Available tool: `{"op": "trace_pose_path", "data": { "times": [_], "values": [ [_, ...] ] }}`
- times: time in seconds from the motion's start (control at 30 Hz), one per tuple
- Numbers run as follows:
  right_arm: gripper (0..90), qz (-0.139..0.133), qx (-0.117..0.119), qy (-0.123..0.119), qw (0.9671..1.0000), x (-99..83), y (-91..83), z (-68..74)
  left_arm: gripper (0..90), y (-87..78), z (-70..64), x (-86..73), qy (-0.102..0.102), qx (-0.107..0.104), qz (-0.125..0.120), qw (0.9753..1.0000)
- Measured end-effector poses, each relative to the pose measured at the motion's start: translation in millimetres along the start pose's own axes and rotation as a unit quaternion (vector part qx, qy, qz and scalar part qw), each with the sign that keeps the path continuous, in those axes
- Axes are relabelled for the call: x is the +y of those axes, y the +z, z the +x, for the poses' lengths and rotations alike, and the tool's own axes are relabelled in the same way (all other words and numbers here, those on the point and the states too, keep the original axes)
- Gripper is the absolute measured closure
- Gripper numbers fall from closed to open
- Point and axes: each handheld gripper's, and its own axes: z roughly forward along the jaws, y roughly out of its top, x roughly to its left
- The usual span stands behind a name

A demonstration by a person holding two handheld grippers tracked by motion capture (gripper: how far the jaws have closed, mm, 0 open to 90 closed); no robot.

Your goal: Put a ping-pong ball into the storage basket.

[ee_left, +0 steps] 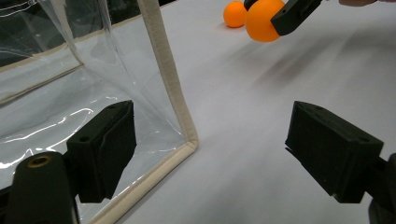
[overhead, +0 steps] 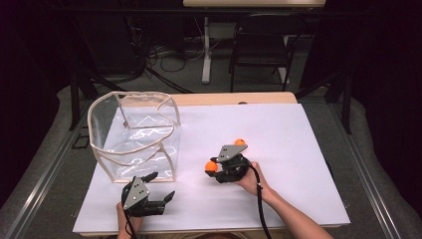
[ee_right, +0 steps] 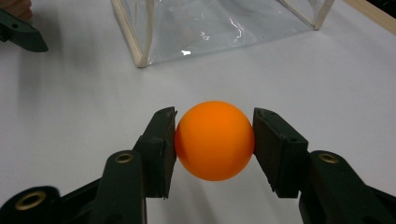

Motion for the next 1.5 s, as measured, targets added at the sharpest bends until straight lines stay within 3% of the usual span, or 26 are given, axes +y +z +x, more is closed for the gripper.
{"op": "trace_pose_path", "data": {
  "times": [0.83, 1.5],
  "values": [
    [50.5, -0.037, -0.008, 0.0, 0.9993, 9.0, -17.9, 2.1, 15.9, -0.9, -0.1, -0.5, -0.002, -0.001, -0.001, 1.0],
    [50.5, -0.049, -0.012, -0.005, 0.9987, 15.8, -26.9, 5.2, 15.9, -0.7, -0.4, -0.5, -0.002, 0.0, 0.002, 1.0]
  ]
}}
